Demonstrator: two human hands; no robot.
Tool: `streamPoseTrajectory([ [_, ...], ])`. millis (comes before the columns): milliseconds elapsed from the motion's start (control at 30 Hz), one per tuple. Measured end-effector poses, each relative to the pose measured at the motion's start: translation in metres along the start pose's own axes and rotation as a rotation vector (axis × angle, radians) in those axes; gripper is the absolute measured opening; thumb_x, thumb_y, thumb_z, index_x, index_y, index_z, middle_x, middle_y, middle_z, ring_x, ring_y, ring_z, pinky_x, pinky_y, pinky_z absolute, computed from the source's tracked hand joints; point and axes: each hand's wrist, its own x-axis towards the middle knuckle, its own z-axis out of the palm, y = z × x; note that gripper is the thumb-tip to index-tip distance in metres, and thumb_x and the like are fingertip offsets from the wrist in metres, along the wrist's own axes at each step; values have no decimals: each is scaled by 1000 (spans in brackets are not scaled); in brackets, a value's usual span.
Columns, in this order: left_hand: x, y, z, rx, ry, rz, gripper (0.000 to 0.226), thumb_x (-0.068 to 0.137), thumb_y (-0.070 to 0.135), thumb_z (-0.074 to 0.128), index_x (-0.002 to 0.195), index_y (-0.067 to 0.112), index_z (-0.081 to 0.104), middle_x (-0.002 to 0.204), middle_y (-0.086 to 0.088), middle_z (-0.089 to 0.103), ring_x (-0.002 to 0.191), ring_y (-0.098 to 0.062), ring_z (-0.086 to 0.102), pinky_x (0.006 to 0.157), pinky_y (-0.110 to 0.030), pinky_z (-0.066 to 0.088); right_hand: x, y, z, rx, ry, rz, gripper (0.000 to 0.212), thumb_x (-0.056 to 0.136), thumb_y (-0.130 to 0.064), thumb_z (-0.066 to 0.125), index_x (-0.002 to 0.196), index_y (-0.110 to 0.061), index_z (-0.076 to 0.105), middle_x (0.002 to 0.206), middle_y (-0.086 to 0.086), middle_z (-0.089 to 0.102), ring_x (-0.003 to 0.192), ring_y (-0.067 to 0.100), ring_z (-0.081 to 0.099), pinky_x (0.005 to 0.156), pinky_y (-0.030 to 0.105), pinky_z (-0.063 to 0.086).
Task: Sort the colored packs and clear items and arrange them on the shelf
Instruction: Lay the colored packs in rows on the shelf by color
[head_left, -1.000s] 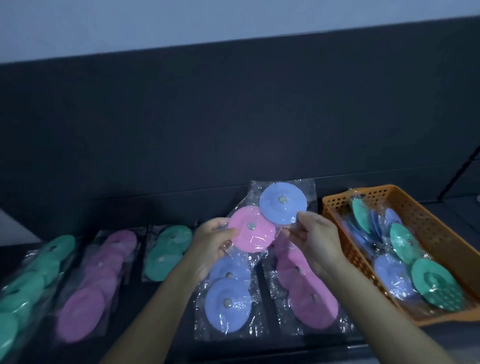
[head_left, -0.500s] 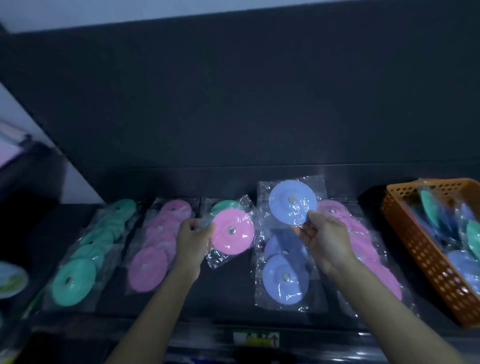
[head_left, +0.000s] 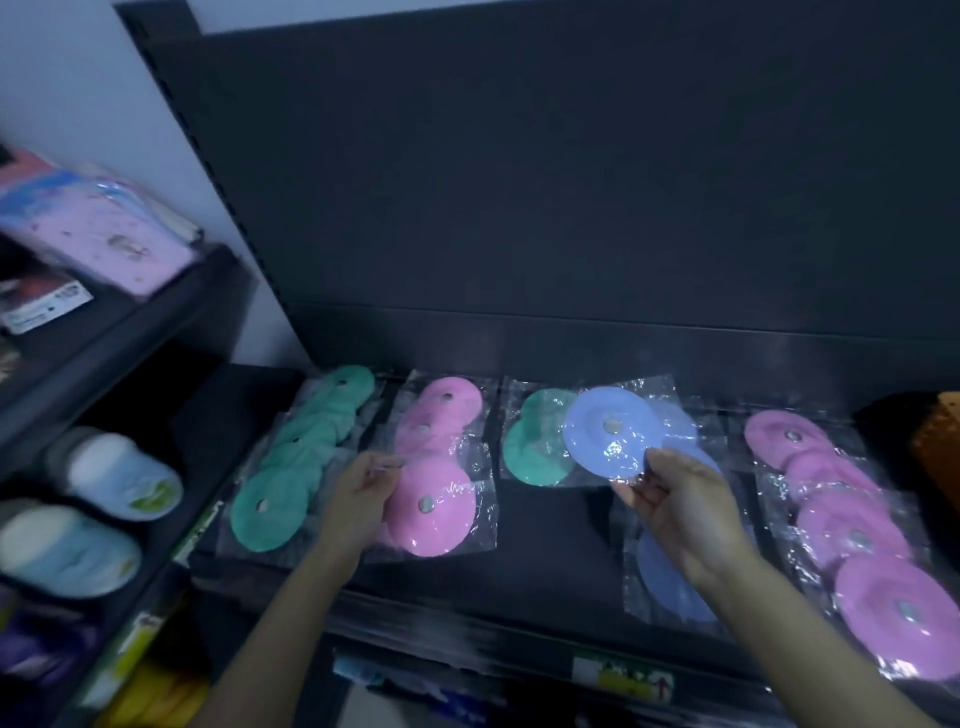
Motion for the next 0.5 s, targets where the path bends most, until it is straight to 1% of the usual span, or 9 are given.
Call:
streamPoseTrajectory([
  [100,7,-8,-21,102,-38,45,16,92,2,52,88,13,63,95,1,64,86,-13,56,71,-23,43,-3,9,8,-12,3,8,17,93,-3,50,79,-4,60,73,11,65,67,20,68,62,29,58],
  [167,8,-15,-30,213,-64,94,17,93,2,50,84,14,60,87,3,63,81,-13,55,67,-18,42,-5,15,13,-19,1,14,17,93,-3,50,78,-5,59,70,9,65,66,19,68,60,28,58],
  [200,8,-18,-32,294,-77,124,16,93,3,49,84,13,58,83,2,62,79,-14,55,65,-17,42,-7,17,15,-24,-1,20,16,93,-3,50,80,-4,59,70,10,65,66,20,68,60,28,58],
  [233,7,-21,-33,374,-85,153,13,94,6,48,86,11,57,83,1,62,80,-17,57,66,-21,43,-8,20,18,-29,-1,27,15,93,-3,50,82,-3,59,72,11,65,66,20,67,61,29,58],
  [267,5,-25,-33,450,-81,179,10,94,7,48,92,9,57,87,-2,62,84,-21,58,70,-28,44,-10,22,19,-35,2,35,13,93,-3,50,83,-3,58,74,12,63,67,20,66,62,29,58],
  [300,4,-28,-33,524,-63,206,11,94,7,48,101,8,57,96,-5,62,92,-24,59,75,-32,45,-11,24,21,-39,7,42,11,93,-3,51,84,-3,58,76,13,61,67,20,65,62,29,58],
  [367,-1,-32,-29,648,28,280,34,92,10,53,125,6,49,119,-11,55,111,-28,51,89,-35,41,-12,26,22,-45,18,48,12,92,-3,51,82,-3,57,77,13,59,66,20,65,61,29,58],
  [433,-9,-32,-23,685,92,411,49,89,20,60,132,5,43,127,-15,49,117,-31,46,97,-39,40,-13,28,23,-53,25,47,14,92,-3,51,80,-4,57,76,14,59,65,20,65,61,29,58],
  [500,-15,-36,-14,755,28,487,59,87,37,59,136,11,39,133,-14,44,122,-31,42,102,-45,39,-15,29,24,-45,33,45,15,92,-2,52,77,-4,56,74,14,57,64,20,65,61,29,58],
])
